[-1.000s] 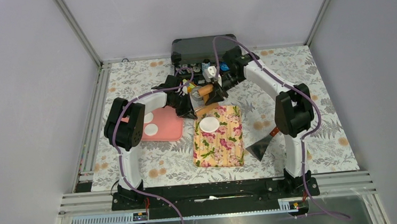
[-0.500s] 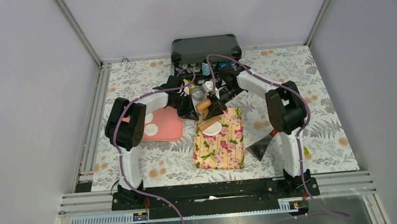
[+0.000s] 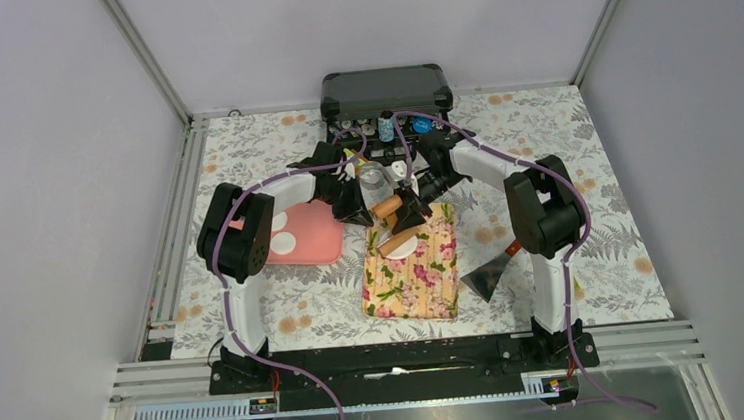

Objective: Roll out the dumpling wrappers from the dough
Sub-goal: Flatten out the dough on the work surface.

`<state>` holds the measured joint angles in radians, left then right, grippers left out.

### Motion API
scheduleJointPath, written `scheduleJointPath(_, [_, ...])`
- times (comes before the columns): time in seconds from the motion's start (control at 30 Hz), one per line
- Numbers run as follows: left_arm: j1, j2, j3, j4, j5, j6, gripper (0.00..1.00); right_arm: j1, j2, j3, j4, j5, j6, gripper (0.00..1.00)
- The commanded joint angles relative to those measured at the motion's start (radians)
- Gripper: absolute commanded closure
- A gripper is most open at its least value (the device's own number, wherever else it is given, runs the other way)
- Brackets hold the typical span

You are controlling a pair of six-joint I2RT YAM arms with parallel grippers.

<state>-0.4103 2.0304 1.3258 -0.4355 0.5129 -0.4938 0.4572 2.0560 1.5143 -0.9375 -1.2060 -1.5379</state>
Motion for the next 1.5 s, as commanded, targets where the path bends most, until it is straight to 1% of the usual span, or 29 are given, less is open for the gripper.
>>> scheduleJointPath(0.0, [0.02, -0.029, 0.03, 0.032, 0.017, -0.005, 1.0, 0.015, 0.022, -0.043, -0.104, 0.1, 0.025, 1.0])
scheduleJointPath(0.2, [0.024, -0.036, 0.029, 0.03, 0.018, -0.005, 1.0, 0.015, 0.044, -0.016, -0.158, 0.083, 0.015, 1.0])
scheduleJointPath(0.57, [0.028, -0.039, 0.032, 0.023, 0.019, 0.001, 1.0, 0.014, 0.034, -0.074, -0.152, 0.051, 0.012, 1.0])
scheduleJointPath(0.67, [0.028, -0.04, 0.03, 0.022, 0.018, 0.0, 1.0, 0.013, 0.032, -0.088, -0.126, 0.047, 0.03, 1.0])
scheduleJointPath(0.8, [0.028, -0.038, 0.029, 0.023, 0.016, 0.003, 1.0, 0.013, 0.012, -0.111, -0.077, 0.049, 0.074, 1.0])
scheduleJointPath(0.93, [0.028, -0.028, 0.038, 0.018, 0.012, 0.012, 1.0, 0.012, -0.018, -0.11, -0.078, 0.037, 0.105, 1.0])
scheduleJointPath(1.03, [0.027, -0.015, 0.049, 0.006, 0.014, 0.032, 1.0, 0.012, -0.08, -0.096, -0.095, 0.006, 0.131, 1.0])
scheduleJointPath(1.17, [0.023, 0.013, 0.08, -0.03, 0.03, 0.08, 1.0, 0.012, -0.162, -0.021, -0.101, -0.033, 0.233, 1.0])
scheduleJointPath(1.23, [0.018, 0.022, 0.095, -0.05, 0.027, 0.108, 1.0, 0.01, -0.184, 0.029, -0.053, -0.035, 0.351, 1.0])
scheduleJointPath(1.3, [0.015, 0.032, 0.111, -0.07, 0.025, 0.138, 1.0, 0.006, -0.201, 0.051, 0.084, -0.035, 0.507, 1.0])
scheduleJointPath(1.37, [0.012, 0.045, 0.13, -0.095, 0.033, 0.161, 1.0, 0.005, -0.207, 0.049, 0.216, -0.032, 0.621, 1.0])
scheduleJointPath(1.43, [0.009, 0.062, 0.147, -0.113, 0.044, 0.177, 1.0, 0.005, -0.203, 0.028, 0.396, -0.014, 0.77, 1.0])
scheduleJointPath(1.47, [0.006, 0.069, 0.151, -0.114, 0.049, 0.182, 1.0, 0.004, -0.19, 0.027, 0.449, -0.006, 0.808, 1.0])
